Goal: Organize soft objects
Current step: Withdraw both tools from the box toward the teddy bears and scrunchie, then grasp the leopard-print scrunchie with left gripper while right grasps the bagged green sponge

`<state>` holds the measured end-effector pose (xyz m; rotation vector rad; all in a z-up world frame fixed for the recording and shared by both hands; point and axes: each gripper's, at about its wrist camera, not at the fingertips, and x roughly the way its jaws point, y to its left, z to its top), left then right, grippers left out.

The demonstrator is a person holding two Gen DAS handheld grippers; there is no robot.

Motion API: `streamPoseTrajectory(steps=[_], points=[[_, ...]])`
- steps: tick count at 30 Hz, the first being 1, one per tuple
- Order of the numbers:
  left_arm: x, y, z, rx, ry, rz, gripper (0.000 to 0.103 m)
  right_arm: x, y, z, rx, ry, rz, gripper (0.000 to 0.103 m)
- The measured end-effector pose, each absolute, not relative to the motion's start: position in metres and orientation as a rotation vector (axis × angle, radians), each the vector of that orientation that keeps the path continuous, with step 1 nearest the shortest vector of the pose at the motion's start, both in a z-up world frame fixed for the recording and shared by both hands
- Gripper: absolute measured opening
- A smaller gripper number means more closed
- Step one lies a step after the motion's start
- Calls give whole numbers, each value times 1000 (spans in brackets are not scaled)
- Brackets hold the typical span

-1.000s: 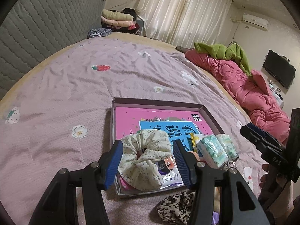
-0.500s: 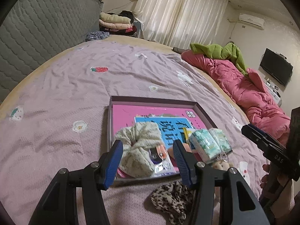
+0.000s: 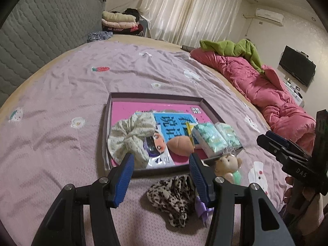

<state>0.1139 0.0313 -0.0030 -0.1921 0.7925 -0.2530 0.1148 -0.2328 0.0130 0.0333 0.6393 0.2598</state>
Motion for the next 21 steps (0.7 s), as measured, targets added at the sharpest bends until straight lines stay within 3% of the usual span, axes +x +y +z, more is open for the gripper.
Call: streamPoseTrajectory(steps=[21], points=[[89, 30, -19, -167, 892, -267, 55, 82, -230, -15, -32, 749, 281, 76]])
